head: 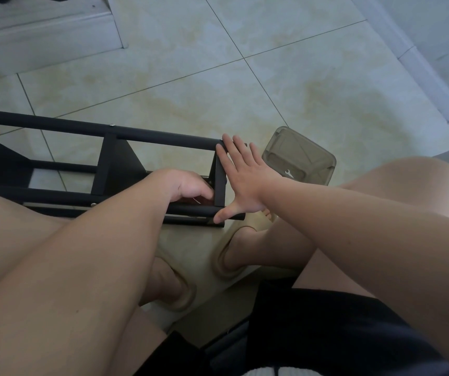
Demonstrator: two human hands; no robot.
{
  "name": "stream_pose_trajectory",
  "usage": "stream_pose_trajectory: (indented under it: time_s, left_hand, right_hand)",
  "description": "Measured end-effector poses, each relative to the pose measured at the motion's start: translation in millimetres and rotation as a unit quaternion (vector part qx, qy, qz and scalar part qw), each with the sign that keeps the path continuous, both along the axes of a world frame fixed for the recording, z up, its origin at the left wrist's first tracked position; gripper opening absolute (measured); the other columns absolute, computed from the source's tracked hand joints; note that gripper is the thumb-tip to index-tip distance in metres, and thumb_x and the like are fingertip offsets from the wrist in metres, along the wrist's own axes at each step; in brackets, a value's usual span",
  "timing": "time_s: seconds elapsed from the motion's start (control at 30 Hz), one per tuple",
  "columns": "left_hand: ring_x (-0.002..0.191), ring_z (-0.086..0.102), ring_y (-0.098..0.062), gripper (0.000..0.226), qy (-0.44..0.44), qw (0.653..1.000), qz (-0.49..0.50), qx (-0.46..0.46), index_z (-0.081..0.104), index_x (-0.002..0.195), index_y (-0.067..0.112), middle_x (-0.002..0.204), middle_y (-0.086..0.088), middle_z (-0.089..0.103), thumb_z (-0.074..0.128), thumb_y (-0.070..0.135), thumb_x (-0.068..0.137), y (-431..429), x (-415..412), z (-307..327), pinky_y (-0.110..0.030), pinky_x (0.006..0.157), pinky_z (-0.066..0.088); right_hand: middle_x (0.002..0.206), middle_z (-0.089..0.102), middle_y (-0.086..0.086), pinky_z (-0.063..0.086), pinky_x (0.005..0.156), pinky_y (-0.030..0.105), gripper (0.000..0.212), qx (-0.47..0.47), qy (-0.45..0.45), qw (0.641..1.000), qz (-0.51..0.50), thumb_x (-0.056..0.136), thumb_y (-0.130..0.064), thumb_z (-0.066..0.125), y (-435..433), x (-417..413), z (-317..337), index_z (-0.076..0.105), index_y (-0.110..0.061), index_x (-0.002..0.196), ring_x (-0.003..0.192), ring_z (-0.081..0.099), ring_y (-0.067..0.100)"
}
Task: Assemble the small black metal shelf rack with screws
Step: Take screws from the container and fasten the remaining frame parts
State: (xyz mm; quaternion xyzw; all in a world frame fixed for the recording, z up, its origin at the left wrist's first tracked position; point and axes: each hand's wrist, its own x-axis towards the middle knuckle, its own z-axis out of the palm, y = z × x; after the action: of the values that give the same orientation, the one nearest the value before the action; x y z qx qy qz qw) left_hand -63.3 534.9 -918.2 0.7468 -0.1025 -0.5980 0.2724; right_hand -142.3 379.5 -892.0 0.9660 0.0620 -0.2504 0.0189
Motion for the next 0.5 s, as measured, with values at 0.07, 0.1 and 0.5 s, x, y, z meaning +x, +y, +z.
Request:
stream_pose_trajectory:
  time_s: [0.07, 0.1, 0.5]
  left_hand:
    - [0.11, 0.063, -0.028, 0.032, -0.02, 1.0, -0.007, 0.008, 0.071, 0.116, 0.003, 0.12, -0.015, 0.07, 0.064, 0.014, 0.087, -1.0, 0.2, -0.6, -0.041, 0.108, 0.044]
    - [0.109, 0.063, -0.028, 0.03, -0.023, 1.0, -0.005, 0.013, 0.072, 0.115, 0.003, 0.12, -0.016, 0.07, 0.064, 0.013, 0.087, -1.1, 0.5, -0.5, -0.041, 0.108, 0.044]
    - [0.091, 0.064, -0.026, 0.031, 0.029, 0.999, 0.016, 0.008, 0.07, 0.114, -0.003, 0.103, -0.015, 0.072, 0.067, 0.014, 0.088, 0.6, -0.1, 3.4, -0.037, 0.095, 0.049]
  right_hand:
    - [0.162, -0.034, 0.016, -0.013, 0.122, 0.054, 0.159, 0.001, 0.001, 1.0, 0.0, 0.048, -0.107, 0.037, 0.0, 0.1, 0.4, -0.025, -0.007, 0.155, 0.149, -0.031, 0.035]
    - [0.162, -0.034, 0.016, -0.013, 0.122, 0.054, 0.159, 0.001, 0.001, 1.0, 0.0, 0.048, -0.107, 0.037, -0.2, 0.0, 0.6, -0.025, -0.007, 0.155, 0.149, -0.031, 0.035]
    - [0.162, -0.033, 0.016, -0.013, 0.122, 0.053, 0.159, 0.0, 0.0, 1.0, 0.001, 0.046, -0.107, 0.033, 0.2, -0.1, -0.2, -0.025, -0.007, 0.155, 0.149, -0.031, 0.035]
